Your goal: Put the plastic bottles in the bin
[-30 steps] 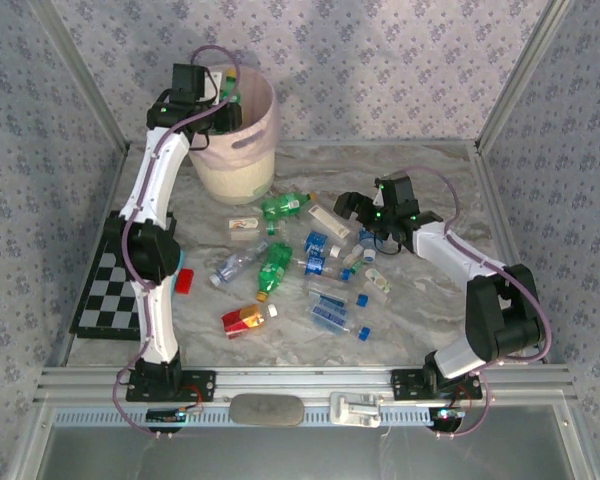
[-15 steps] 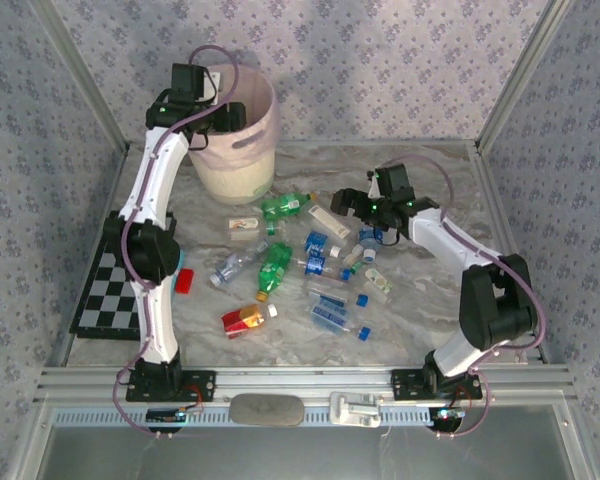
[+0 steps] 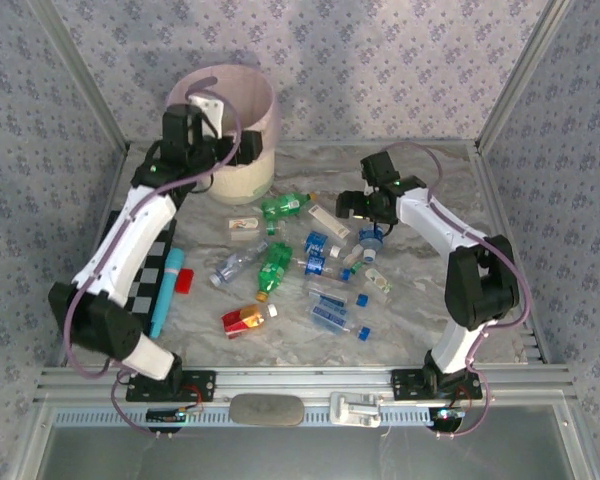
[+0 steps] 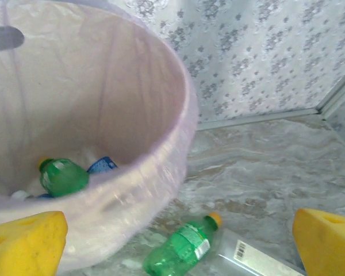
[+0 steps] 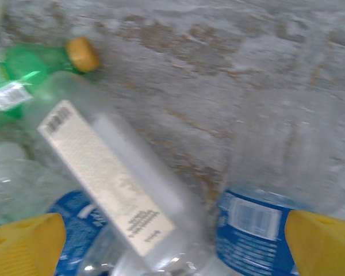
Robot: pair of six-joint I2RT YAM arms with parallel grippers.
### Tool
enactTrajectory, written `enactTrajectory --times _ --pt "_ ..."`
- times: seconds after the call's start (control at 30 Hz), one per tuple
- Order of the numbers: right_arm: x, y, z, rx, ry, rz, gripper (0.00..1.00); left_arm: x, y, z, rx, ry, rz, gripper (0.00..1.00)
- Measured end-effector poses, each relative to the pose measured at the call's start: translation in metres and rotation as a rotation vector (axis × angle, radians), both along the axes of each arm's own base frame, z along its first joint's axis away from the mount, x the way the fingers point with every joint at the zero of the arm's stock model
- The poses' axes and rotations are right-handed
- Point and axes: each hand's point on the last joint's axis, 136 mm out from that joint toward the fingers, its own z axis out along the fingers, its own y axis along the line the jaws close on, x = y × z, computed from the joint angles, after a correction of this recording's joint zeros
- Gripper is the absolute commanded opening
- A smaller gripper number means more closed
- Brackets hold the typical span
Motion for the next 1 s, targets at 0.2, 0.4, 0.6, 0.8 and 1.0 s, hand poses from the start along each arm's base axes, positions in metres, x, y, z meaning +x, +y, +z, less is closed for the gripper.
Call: enactTrajectory --times 0.2,0.4,0.6,0.8,1.0 --pt "0.004 -0.03 -0.022 -0.092 0.056 -0.087 1.0 -0.027 -0.029 -0.048 -0.069 0.033 -0.051 1.0" --pt "0.007 -0.034 -0.045 -0.121 0.106 -0.113 1.0 -0.046 -0.065 -0.112 -0.122 0.168 -0.107 1.0" --pt "0.022 -0.036 -0.057 -0.11 0.115 -0.148 0.99 -0.053 -0.104 -0.16 -0.16 0.299 -0.17 1.0" --pt "0.036 -0.046 -0.065 -0.09 0.114 -0.197 0.95 -0.054 -0.113 -0.177 -0.178 0.355 -0.18 1.0" --pt "0.039 -0.047 -0.08 -0.071 0.134 -0.206 0.93 -0.053 -0.112 -0.176 -0.176 0.349 -0.174 1.0"
